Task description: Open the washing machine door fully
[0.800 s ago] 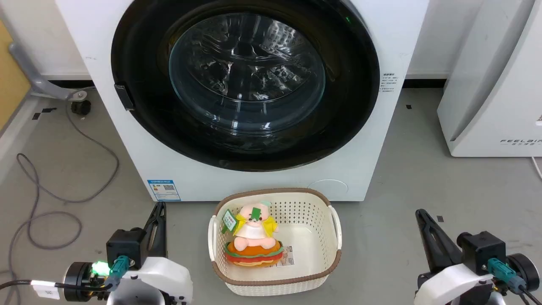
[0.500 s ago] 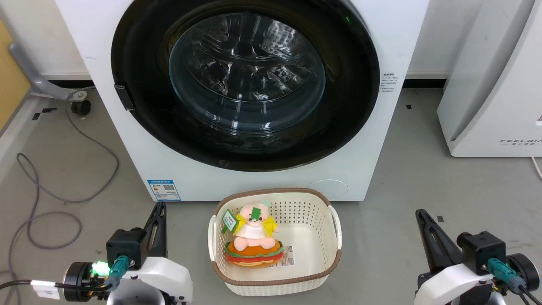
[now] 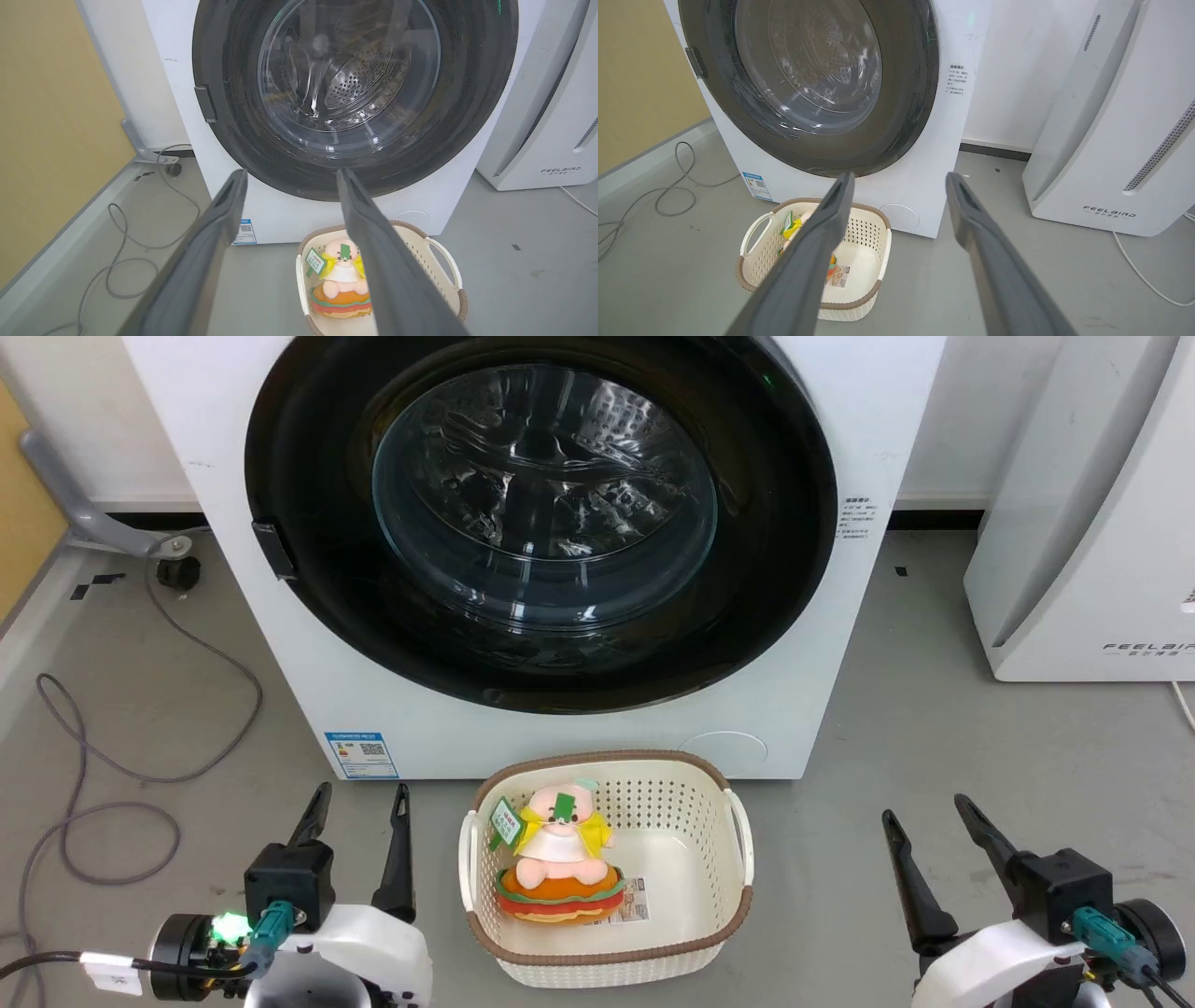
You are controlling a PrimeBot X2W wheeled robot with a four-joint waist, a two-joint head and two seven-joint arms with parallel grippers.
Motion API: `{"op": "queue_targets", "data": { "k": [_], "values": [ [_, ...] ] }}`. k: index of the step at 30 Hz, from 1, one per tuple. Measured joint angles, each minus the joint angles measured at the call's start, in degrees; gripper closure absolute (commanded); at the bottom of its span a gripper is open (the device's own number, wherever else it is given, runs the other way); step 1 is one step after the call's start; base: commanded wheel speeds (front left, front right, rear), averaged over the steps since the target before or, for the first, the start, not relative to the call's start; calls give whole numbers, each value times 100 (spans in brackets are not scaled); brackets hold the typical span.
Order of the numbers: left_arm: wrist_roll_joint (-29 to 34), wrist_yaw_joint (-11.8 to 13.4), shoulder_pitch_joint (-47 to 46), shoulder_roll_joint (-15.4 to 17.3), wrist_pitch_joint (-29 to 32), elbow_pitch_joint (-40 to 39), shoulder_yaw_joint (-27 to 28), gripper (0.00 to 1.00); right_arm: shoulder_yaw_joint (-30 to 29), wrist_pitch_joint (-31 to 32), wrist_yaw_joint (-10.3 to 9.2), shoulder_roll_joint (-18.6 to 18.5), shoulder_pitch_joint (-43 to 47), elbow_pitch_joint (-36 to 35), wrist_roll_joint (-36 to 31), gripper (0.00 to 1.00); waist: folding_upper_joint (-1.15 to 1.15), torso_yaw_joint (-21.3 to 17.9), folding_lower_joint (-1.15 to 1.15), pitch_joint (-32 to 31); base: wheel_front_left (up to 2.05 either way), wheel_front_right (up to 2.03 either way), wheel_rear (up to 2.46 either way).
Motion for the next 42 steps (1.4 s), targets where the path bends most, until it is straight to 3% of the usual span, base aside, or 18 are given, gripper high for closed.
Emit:
{"op": "queue_targets", "data": {
  "k": [11,12,13,14,24,42],
  "values": [
    [-100,2,-3,-1,-146,153,-119,0,-3,-140,0,0,1,160,154,0,0,-5,0,-6,0,0,0],
    [-101,2,-3,-1,-151,164,-133,0,-2,-154,0,0,2,177,170,10,0,-4,0,-7,0,0,0],
    [-109,2,-3,-1,-152,175,-152,0,-3,-158,0,0,2,193,202,94,0,-3,0,-8,0,0,0],
    [-118,2,-4,-1,-169,191,-169,0,0,-176,0,0,2,211,235,100,0,-2,0,-9,0,0,0],
    [-200,5,-5,-2,-293,327,-267,0,-5,-290,0,0,2,322,547,100,0,6,0,-5,0,0,0],
    [-302,58,-118,-2,-504,467,-436,0,-125,-446,0,0,-549,672,3101,100,0,36,0,214,0,0,0]
  ]
}}
